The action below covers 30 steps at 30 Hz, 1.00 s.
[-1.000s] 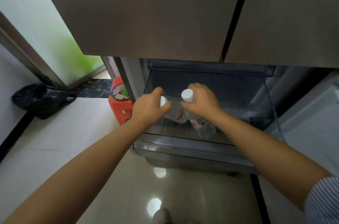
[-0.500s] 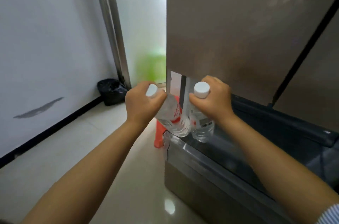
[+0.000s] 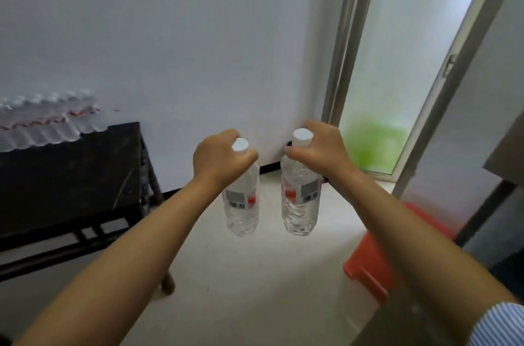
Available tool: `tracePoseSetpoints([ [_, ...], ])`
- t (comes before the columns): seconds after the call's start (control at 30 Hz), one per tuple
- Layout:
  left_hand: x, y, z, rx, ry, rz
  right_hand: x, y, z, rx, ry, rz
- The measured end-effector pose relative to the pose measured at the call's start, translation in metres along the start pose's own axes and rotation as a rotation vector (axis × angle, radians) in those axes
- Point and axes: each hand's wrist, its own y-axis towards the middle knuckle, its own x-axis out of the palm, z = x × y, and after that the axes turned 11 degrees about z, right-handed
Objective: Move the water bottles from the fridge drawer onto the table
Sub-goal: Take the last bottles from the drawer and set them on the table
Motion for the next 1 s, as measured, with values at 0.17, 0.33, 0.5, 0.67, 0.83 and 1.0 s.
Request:
tracePoseSetpoints([
  [0.17, -0.065, 0.040, -0.119, -0.142, 0.141, -0.083, 0.109, 0.032, -0.076, -0.014, 0.083, -0.378],
  [0.33, -0.118, 0.068, -0.231, -0.326, 0.256, -0.061, 0.215, 0.051, -0.144, -0.128, 0.091, -0.505],
  [0.5, -0.154, 0.098, -0.321, -0.480, 0.328, 0.009, 0.311, 0.081, -0.203, -0.239, 0.040, -0.643],
  [0.67, -0.173, 0.147, -0.400, -0.572, 0.332, 0.076, 0.400, 0.116, -0.242, -0.328, 0.019, -0.719],
  [0.83, -0.176, 0.215, -0.475, -0.582, 0.357, 0.056, 0.483, 0.169, -0.270, -0.478, -0.028, -0.777],
  [1.0, -0.180, 0.293, -0.549, -0.567, 0.341, 0.054, 0.562, 0.236, -0.303, -0.575, -0.080, -0.795],
])
